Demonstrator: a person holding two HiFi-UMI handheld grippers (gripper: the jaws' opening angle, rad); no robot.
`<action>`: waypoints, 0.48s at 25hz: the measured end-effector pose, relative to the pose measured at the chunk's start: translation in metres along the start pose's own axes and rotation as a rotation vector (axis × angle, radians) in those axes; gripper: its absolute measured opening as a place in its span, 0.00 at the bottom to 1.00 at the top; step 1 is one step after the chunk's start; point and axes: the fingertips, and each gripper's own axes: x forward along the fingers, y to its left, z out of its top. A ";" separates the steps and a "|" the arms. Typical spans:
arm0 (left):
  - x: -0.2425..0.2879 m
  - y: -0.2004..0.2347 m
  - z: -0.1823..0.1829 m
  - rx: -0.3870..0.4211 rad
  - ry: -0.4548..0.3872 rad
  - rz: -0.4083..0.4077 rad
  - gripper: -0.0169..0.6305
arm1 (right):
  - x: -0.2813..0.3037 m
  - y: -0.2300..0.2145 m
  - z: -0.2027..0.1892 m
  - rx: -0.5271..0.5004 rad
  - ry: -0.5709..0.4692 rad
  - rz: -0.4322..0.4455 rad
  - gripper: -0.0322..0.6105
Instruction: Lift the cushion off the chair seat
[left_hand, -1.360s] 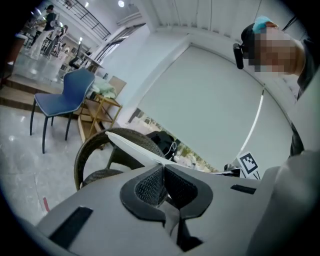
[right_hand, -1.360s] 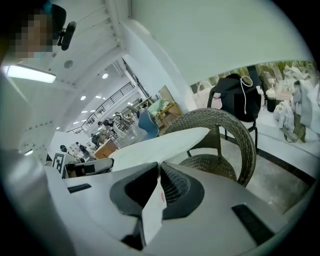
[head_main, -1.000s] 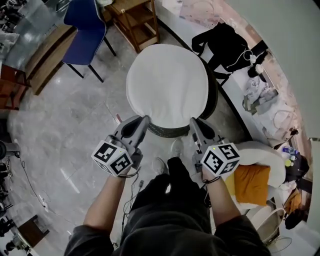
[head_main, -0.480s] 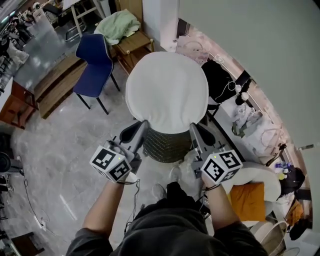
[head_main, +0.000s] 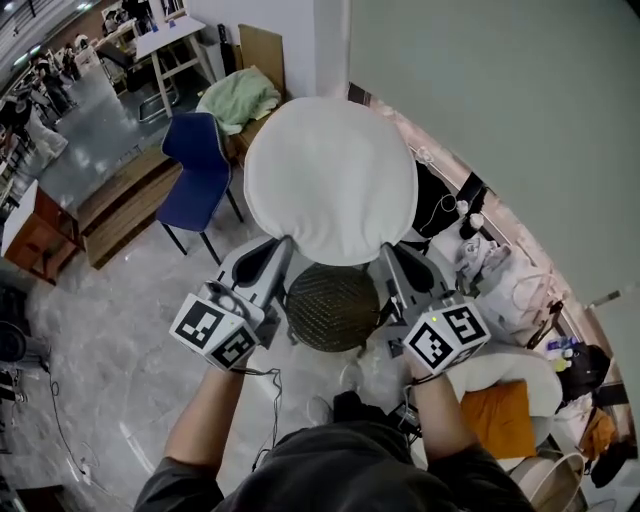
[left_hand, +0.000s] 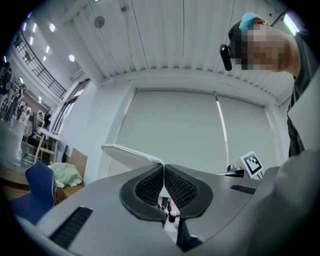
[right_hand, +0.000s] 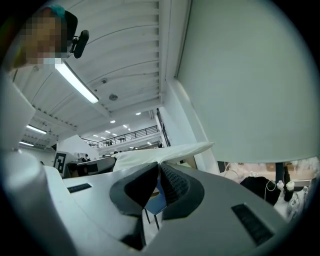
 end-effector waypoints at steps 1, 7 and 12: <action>0.000 -0.003 0.008 0.011 -0.010 -0.004 0.05 | -0.002 0.004 0.008 -0.013 -0.012 0.005 0.09; -0.010 -0.022 0.048 0.061 -0.076 -0.029 0.05 | -0.016 0.028 0.044 -0.075 -0.073 0.017 0.09; -0.019 -0.033 0.066 0.081 -0.115 -0.045 0.05 | -0.026 0.042 0.062 -0.107 -0.107 0.020 0.09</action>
